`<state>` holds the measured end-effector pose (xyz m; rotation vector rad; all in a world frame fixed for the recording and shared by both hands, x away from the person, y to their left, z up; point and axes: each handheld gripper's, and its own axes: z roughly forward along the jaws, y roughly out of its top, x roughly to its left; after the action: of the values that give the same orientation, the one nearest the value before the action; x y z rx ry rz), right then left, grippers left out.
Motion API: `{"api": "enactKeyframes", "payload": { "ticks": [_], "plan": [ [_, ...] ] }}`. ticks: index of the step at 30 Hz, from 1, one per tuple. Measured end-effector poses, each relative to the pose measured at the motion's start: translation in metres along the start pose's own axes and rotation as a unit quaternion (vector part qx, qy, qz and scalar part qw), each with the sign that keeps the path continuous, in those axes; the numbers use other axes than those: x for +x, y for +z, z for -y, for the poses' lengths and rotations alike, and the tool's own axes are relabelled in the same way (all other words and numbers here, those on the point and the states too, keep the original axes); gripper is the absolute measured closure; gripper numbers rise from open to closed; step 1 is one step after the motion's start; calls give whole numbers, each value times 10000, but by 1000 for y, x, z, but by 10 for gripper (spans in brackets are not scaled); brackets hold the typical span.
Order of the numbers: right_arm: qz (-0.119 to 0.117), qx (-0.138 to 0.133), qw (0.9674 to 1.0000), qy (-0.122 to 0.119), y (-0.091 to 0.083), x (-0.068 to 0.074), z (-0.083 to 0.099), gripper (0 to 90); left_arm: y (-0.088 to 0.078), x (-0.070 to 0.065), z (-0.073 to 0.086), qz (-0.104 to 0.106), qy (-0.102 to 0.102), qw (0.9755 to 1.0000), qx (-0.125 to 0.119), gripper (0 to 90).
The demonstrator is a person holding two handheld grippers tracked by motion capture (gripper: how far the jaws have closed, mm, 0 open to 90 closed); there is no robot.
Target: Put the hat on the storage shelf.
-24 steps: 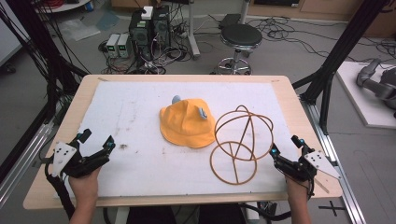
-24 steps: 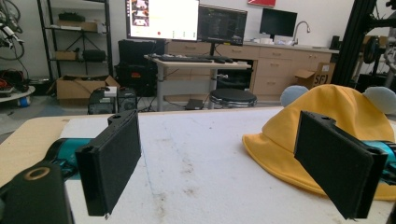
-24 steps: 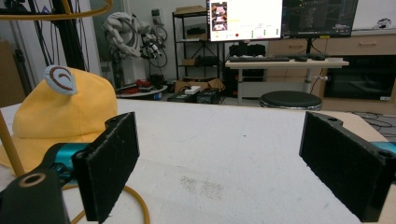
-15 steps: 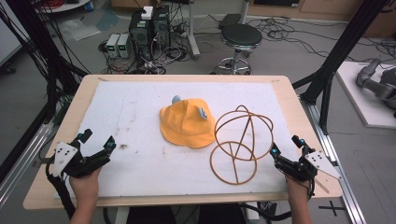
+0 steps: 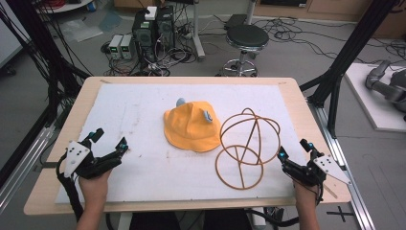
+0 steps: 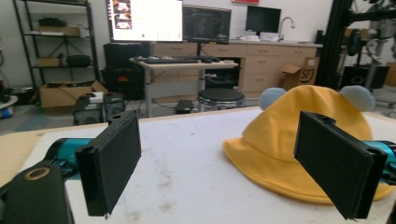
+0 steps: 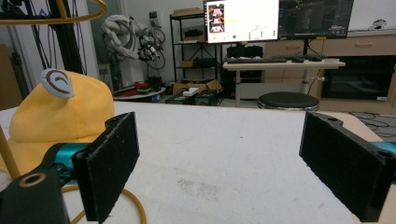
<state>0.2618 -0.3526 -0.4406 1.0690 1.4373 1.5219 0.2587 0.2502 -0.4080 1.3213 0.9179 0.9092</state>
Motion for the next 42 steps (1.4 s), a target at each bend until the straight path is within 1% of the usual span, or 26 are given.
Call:
{"api": "enactKeyframes", "payload": {
  "ticks": [3,4,5,6,7,8,10,12,13,14,15,17,18,20,21,22,24,25,27,29,30,31,33,37,41,42],
  "plan": [
    [8,-9,10000,22,0,0,0,118,6,-10,-3,95,78,9999,31,152],
    [16,-13,10000,31,0,0,0,118,6,-10,-3,95,78,9999,31,152],
    [17,-12,10000,17,0,-1,0,118,8,-13,-4,128,90,9999,53,152],
    [25,15,10000,28,-1,-1,0,118,13,-20,-5,216,139,9996,103,152],
    [21,6,10000,32,0,-1,0,118,16,-24,-5,279,149,9994,126,152],
    [24,1,10000,43,0,-1,0,118,16,-24,-5,279,149,9994,126,152],
    [22,0,10000,49,0,-1,0,118,22,-34,-6,378,199,9990,155,148],
    [24,0,10000,47,0,-1,0,118,28,-39,-7,432,175,9987,184,146],
    [19,9,10000,54,0,-1,0,118,28,-39,-7,432,175,9987,184,146],
    [16,10,10000,50,0,-1,1,118,35,-44,-7,496,141,9985,183,146],
    [17,9,10000,48,0,-1,1,118,35,-44,-7,496,141,9985,183,146],
    [20,7,10000,47,0,-1,1,118,46,-53,-8,597,92,9980,187,146],
    [20,4,10000,51,0,-1,1,118,46,-53,-8,597,92,9980,187,146],
    [25,19,10000,62,0,-2,1,118,56,-62,-8,677,67,9975,177,146],
    [36,28,10000,70,0,-2,1,118,56,-62,-8,677,67,9975,177,146],
    [34,25,10000,65,0,-2,1,118,62,-68,-8,723,67,9972,170,146],
    [30,22,10000,76,0,-2,1,118,69,-74,-8,789,52,9967,166,146],
    [28,13,10000,65,0,-2,1,118,69,-74,-8,789,52,9967,166,145],
    [14,15,10000,76,0,-2,1,118,78,-83,-8,813,-17,9966,163,143],
    [9,0,10000,73,0,-2,1,118,85,-87,-8,850,-71,9962,162,143],
    [6,-6,10000,77,0,-2,1,118,85,-87,-8,850,-71,9962,162,143],
    [12,-4,10000,77,-1,-2,1,118,91,-92,-7,850,-102,9962,156,144],
    [13,13,10000,87,-1,-2,1,118,94,-95,-6,863,-125,9961,143,143],
    [19,-5,9999,107,-1,-3,0,118,108,-103,-2,814,-167,9964,188,143],
    [21,-23,9999,103,-1,-3,0,118,116,-108,1,790,-172,9965,227,143],
    [21,-24,9999,103,-1,-3,0,118,122,-112,3,775,-176,9966,234,143]
  ]
}}
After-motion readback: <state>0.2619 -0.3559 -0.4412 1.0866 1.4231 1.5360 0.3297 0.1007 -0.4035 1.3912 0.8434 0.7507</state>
